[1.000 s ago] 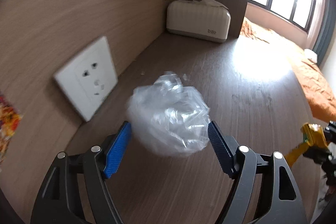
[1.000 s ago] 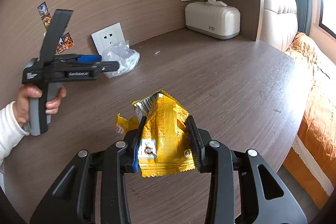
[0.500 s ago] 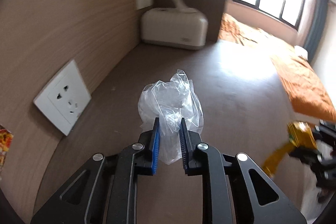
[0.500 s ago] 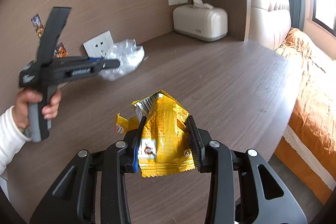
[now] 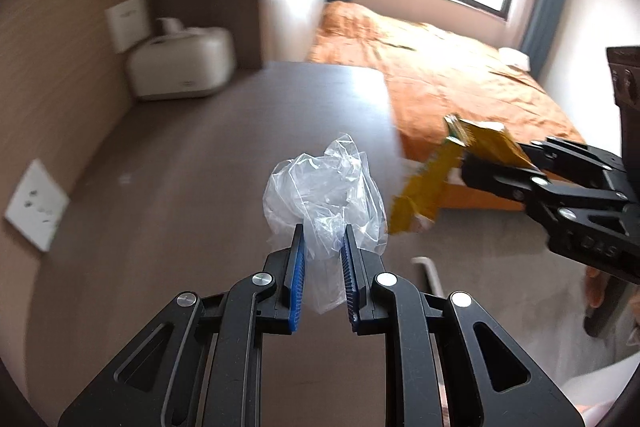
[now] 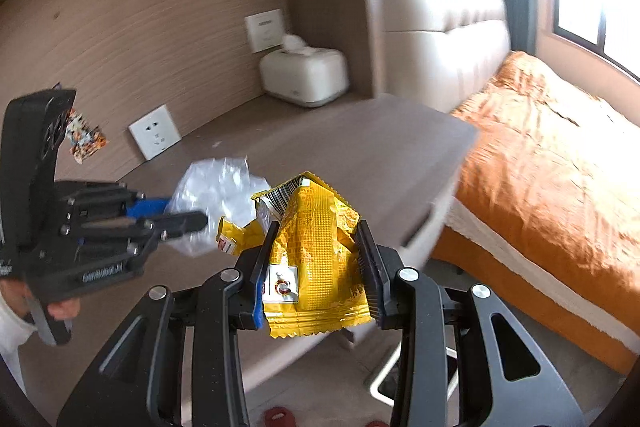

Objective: Collect trash
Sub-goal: 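Carry the clear bag and yellow wrapper to the white bin and release both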

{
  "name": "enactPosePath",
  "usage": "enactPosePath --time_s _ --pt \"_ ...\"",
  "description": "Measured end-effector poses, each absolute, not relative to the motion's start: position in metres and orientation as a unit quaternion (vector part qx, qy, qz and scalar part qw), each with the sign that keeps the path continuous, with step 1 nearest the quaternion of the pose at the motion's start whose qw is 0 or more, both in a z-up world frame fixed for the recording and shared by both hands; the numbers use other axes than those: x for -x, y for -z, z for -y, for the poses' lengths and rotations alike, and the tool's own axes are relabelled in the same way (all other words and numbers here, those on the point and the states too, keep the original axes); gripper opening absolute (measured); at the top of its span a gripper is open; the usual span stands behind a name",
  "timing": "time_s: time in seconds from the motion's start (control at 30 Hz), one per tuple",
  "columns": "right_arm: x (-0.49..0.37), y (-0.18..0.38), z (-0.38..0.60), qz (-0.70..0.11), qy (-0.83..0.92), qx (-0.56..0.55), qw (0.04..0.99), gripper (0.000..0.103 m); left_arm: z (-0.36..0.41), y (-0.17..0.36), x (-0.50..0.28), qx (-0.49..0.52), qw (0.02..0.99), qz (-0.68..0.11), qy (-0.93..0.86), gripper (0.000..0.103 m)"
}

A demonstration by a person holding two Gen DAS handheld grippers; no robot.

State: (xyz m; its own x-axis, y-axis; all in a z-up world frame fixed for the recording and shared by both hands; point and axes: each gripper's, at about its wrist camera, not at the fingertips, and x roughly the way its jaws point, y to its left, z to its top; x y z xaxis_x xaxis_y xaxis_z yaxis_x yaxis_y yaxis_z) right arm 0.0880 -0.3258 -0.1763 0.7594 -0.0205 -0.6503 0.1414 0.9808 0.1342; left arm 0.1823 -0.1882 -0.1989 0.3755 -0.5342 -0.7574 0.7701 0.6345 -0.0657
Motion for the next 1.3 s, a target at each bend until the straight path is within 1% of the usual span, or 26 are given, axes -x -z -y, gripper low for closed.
enactPosePath --time_s 0.17,0.33,0.5,0.67,0.77,0.87,0.97,1.03,1.07,1.13,1.17,1.2,1.23,1.27,1.3 --pt "-0.059 0.187 0.369 -0.362 0.071 -0.108 0.923 0.039 0.243 0.213 -0.151 -0.156 0.789 -0.411 0.429 0.017" --pt "-0.038 0.220 0.414 -0.397 0.093 -0.141 0.902 0.039 0.301 0.248 -0.122 -0.165 0.757 -0.446 0.449 0.017" --pt "-0.030 0.269 0.453 -0.433 0.100 -0.169 0.880 0.039 0.353 0.320 -0.102 -0.171 0.723 -0.491 0.454 0.017" --pt "-0.030 0.340 0.481 -0.474 0.092 -0.203 0.852 0.039 0.389 0.401 -0.103 -0.161 0.695 -0.538 0.449 0.017" --pt "-0.033 0.395 0.497 -0.501 0.089 -0.228 0.830 0.039 0.404 0.446 -0.107 -0.161 0.679 -0.565 0.441 0.017" --pt "-0.040 0.454 0.509 -0.538 0.078 -0.256 0.800 0.039 0.416 0.504 -0.110 -0.164 0.656 -0.596 0.433 0.018" --pt "-0.047 0.513 0.519 -0.570 0.075 -0.264 0.775 0.041 0.426 0.553 -0.110 -0.165 0.630 -0.628 0.425 0.018" --pt "-0.051 0.541 0.524 -0.583 0.074 -0.268 0.764 0.042 0.433 0.574 -0.109 -0.167 0.623 -0.638 0.420 0.020" --pt "-0.052 0.554 0.527 -0.590 0.071 -0.270 0.757 0.042 0.437 0.589 -0.108 -0.169 0.615 -0.647 0.419 0.022" --pt "-0.054 0.570 0.530 -0.598 0.074 -0.270 0.751 0.053 0.439 0.603 -0.106 -0.167 0.613 -0.651 0.415 0.032" --pt "-0.054 0.579 0.533 -0.602 0.071 -0.274 0.747 0.068 0.442 0.613 -0.105 -0.170 0.610 -0.655 0.412 0.045" --pt "-0.052 0.584 0.536 -0.603 0.069 -0.275 0.746 0.080 0.441 0.616 -0.104 -0.170 0.609 -0.657 0.410 0.070" --pt "-0.051 0.586 0.538 -0.602 0.072 -0.275 0.746 0.084 0.441 0.620 -0.104 -0.167 0.610 -0.659 0.407 0.085" --pt "-0.049 0.588 0.541 -0.601 0.076 -0.274 0.747 0.089 0.440 0.622 -0.105 -0.166 0.612 -0.659 0.405 0.095" --pt "-0.048 0.589 0.543 -0.602 0.075 -0.277 0.745 0.094 0.440 0.623 -0.105 -0.168 0.616 -0.656 0.403 0.095"
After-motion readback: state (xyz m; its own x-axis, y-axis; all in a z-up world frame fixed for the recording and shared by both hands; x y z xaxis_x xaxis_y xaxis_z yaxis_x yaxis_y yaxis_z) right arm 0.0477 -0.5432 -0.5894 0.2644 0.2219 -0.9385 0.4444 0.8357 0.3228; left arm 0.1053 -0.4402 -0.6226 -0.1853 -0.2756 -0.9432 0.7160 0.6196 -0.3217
